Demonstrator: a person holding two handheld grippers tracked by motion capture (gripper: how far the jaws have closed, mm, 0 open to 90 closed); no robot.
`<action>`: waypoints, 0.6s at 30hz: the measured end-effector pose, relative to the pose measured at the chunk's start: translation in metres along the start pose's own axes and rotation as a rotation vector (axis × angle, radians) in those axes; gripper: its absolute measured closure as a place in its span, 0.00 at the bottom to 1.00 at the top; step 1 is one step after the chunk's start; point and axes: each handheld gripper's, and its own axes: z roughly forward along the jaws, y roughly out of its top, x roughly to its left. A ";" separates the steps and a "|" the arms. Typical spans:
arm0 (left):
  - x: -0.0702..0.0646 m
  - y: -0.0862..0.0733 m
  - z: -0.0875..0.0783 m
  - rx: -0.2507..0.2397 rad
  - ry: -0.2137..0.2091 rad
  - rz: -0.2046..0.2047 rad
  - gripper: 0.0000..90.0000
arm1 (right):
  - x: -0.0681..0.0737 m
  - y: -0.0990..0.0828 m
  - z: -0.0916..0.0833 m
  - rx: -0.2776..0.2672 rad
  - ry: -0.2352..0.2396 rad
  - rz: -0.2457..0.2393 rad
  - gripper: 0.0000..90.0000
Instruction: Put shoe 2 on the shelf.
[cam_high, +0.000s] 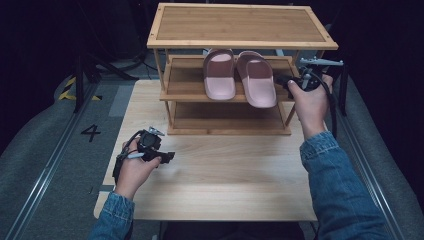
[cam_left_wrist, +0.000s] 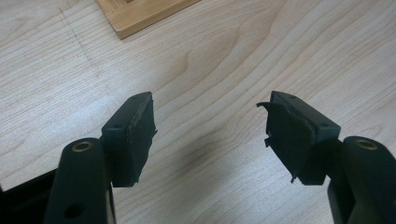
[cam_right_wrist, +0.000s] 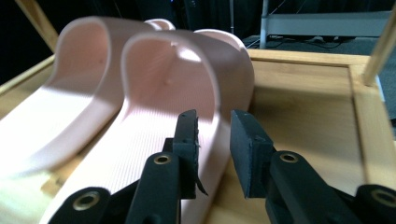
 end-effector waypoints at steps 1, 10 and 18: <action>-0.001 0.000 0.000 0.000 -0.001 -0.004 0.37 | 0.000 -0.002 -0.006 0.003 0.001 -0.014 0.83; -0.004 0.003 0.002 0.007 -0.003 0.007 0.37 | 0.002 -0.032 -0.042 0.092 0.035 -0.068 0.87; -0.005 0.004 0.004 0.010 -0.004 0.015 0.37 | 0.011 -0.052 -0.045 0.133 0.059 -0.090 0.87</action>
